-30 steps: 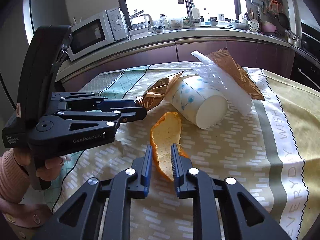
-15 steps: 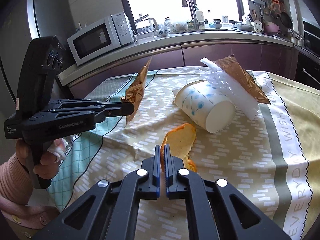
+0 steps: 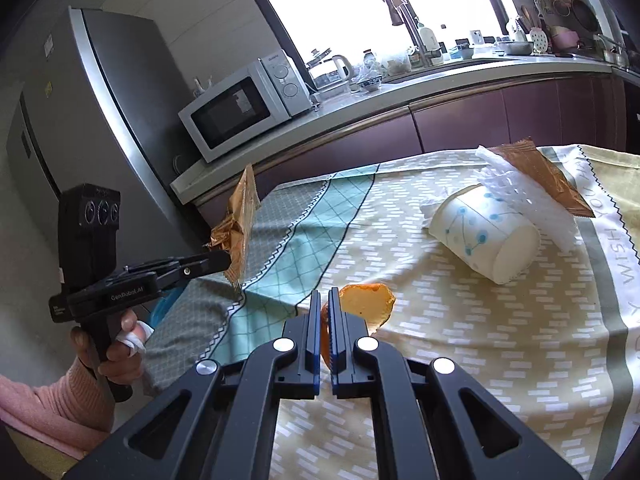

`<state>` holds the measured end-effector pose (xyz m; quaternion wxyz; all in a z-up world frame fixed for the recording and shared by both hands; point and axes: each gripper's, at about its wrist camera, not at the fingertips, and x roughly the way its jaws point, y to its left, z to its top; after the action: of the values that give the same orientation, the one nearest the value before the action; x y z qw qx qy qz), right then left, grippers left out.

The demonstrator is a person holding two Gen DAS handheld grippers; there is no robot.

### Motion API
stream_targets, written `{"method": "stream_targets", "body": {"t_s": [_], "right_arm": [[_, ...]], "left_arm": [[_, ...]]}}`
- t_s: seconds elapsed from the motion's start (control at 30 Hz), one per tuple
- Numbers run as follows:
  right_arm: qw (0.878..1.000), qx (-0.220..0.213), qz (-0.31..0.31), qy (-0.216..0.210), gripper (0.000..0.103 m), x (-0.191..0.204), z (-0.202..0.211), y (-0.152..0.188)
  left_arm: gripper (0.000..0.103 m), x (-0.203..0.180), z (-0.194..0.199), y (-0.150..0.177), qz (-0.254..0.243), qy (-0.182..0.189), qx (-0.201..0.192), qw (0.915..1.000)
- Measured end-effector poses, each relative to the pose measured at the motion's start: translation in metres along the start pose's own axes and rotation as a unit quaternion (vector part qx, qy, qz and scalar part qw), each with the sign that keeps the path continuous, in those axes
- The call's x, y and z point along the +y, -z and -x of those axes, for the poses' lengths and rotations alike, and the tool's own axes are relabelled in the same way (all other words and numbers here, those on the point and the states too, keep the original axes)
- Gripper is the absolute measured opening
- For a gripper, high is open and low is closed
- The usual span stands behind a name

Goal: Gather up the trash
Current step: 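Grasp the brown paper bag with the left tool while the right tool grasps the orange peel, then carry the bag and peel to the teal bin and open both tools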

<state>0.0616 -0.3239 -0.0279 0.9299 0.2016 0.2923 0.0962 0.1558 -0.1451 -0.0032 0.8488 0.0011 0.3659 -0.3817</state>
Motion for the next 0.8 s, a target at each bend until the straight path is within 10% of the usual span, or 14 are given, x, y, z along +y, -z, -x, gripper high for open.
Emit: {"method": "stream_targets", "body": {"t_s": [0.27,0.43,0.8], "right_arm": [[0.995,0.077,0.062,0.002,0.018,0.04,-0.038,0.035],[0.998,0.048,0.048,0.015,0.044,0.034,-0.015,0.043],[0.995,0.093,-0.01,0.018,0.043,0.005,-0.035,0.049]], "left_arm": [[0.005,0.035,0.029,0.027,0.024,-0.027,-0.003,0.9993],[0.005,0.044,0.038,0.041,0.028,-0.035,-0.001,0.999],[0.005,0.042,0.048,0.049,0.026,-0.05,-0.004,0.9984]]}}
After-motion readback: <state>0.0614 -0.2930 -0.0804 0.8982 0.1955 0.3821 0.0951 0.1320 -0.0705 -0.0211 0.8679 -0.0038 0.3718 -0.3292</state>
